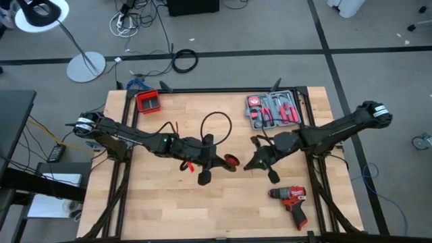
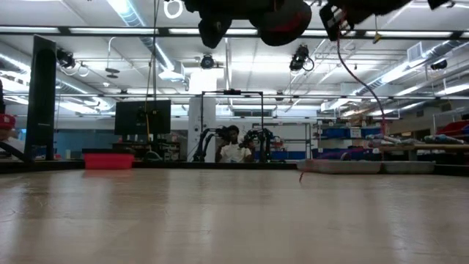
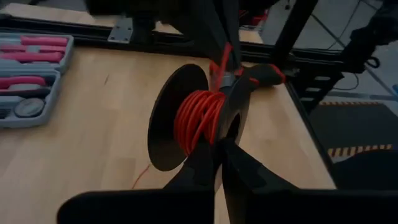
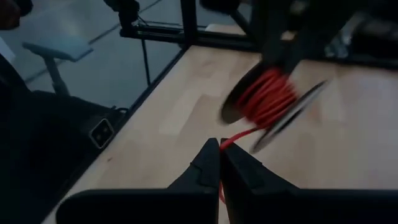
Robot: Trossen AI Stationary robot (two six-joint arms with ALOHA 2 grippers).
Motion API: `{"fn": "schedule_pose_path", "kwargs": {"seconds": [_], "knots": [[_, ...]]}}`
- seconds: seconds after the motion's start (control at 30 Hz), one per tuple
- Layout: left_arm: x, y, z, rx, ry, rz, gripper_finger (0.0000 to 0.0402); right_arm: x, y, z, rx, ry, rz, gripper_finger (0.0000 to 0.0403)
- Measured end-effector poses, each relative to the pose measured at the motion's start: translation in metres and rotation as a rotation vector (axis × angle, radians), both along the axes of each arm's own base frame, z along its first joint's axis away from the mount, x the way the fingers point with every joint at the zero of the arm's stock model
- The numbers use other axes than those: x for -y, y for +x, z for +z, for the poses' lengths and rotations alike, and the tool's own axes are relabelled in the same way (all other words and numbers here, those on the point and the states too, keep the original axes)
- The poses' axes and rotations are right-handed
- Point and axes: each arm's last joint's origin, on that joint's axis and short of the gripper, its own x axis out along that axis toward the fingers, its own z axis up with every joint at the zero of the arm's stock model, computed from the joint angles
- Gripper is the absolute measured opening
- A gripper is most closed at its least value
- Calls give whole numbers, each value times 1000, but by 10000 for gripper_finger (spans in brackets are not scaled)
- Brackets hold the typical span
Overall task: Coil cords
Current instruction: Coil the red wire onto the black spool
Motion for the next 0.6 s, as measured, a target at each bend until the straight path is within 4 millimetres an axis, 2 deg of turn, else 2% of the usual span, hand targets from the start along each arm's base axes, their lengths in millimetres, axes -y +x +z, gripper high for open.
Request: {"fn": "schedule_pose_path", "kwargs": {"seconds": [0.27, 0.6], "knots": [[0, 0, 1, -5, -31, -14, 10, 15, 12, 36, 16, -151, -10, 4], [0, 0, 1, 11, 16, -46, 10, 32, 24, 53, 177, -200, -45, 5]]}}
